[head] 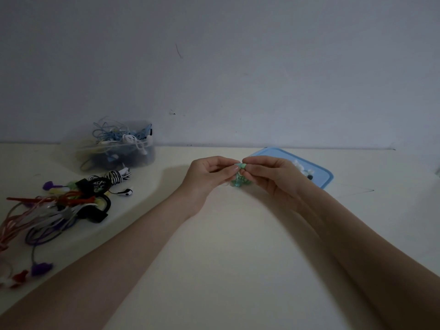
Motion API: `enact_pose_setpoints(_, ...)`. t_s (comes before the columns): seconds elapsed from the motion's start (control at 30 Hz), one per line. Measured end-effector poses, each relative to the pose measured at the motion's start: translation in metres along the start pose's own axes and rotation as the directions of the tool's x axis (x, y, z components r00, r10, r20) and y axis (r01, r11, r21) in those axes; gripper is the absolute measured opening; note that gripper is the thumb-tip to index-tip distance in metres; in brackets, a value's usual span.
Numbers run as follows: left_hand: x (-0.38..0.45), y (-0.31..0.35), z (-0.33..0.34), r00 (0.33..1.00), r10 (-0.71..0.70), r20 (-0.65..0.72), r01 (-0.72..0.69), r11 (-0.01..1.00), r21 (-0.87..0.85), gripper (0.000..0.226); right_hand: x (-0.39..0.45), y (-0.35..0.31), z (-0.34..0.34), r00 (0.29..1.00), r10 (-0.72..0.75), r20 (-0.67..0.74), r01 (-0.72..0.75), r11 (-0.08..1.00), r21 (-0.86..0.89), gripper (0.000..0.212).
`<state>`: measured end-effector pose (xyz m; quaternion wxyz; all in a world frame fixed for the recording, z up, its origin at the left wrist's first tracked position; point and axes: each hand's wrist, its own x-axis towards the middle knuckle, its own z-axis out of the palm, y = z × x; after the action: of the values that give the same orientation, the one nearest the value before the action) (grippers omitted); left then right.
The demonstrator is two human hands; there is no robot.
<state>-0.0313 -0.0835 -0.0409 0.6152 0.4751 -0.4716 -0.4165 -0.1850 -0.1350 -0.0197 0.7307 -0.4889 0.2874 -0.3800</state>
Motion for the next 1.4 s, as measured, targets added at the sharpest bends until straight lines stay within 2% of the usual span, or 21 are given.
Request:
enact_pose_setpoints(0.2,-0.0022,0.0007,0.0001,1.0,0.016,0.018,-0.016,1.0,0.007,0.012,0.0001,-0.0015,-0.0013,0.999,0.044,0.016,-0.044,0.998,0.046,0.017)
enact_pose_setpoints(0.47,-0.0024,0.0017,-0.001,0.998,0.016,0.053,-0.015,1.0,-0.02,0.014,-0.0014,-0.0038,-0.0023,0.991,0.107,0.085,-0.112,0.992,0.05,0.03)
enact_pose_setpoints(0.6,-0.0031,0.004,-0.0007,0.995,-0.022,0.092,0.035,0.99,-0.139,0.014,-0.0008,-0.0048,-0.0012,0.983,0.152,0.1,-0.162,0.981,0.106,0.014)
enact_pose_setpoints(0.67,-0.0024,0.0041,-0.0006,0.994,-0.047,0.099,0.066,0.977,-0.201,0.015,-0.0003,-0.0036,-0.0006,0.98,0.169,0.107,-0.182,0.975,0.13,0.018)
enact_pose_setpoints(0.8,-0.0019,0.0028,0.0019,0.996,-0.058,0.061,0.069,0.979,-0.189,0.012,0.0029,-0.0002,-0.002,0.989,0.14,0.055,-0.147,0.976,0.16,0.01)
enact_pose_setpoints(0.9,-0.001,0.0018,0.0021,0.998,-0.052,0.022,0.055,0.984,-0.168,0.011,0.0032,-0.0019,-0.0017,0.997,0.075,0.02,-0.076,0.994,0.08,0.011)
enact_pose_setpoints(1.07,0.0008,0.0007,0.0024,0.998,-0.063,-0.015,0.06,0.984,-0.166,0.01,0.0031,-0.0034,-0.0037,1.0,0.008,0.027,-0.008,1.0,0.005,0.011)
enact_pose_setpoints(1.17,0.0003,0.001,0.0024,0.998,-0.06,-0.036,0.053,0.986,-0.161,0.009,0.0029,-0.0029,-0.0031,0.995,-0.084,0.048,0.088,0.991,-0.096,0.013)
enact_pose_setpoints(1.3,0.0,0.0017,0.0027,0.998,-0.057,-0.035,0.052,0.99,-0.131,0.009,0.0037,0.0001,0.0003,0.968,-0.239,0.084,0.252,0.883,-0.397,0.012)
enact_pose_setpoints(1.4,0.0003,0.0018,0.0031,0.997,-0.07,-0.023,0.067,0.992,-0.105,0.011,0.0027,-0.0007,-0.0004,0.954,-0.282,0.102,0.295,0.824,-0.484,0.009)
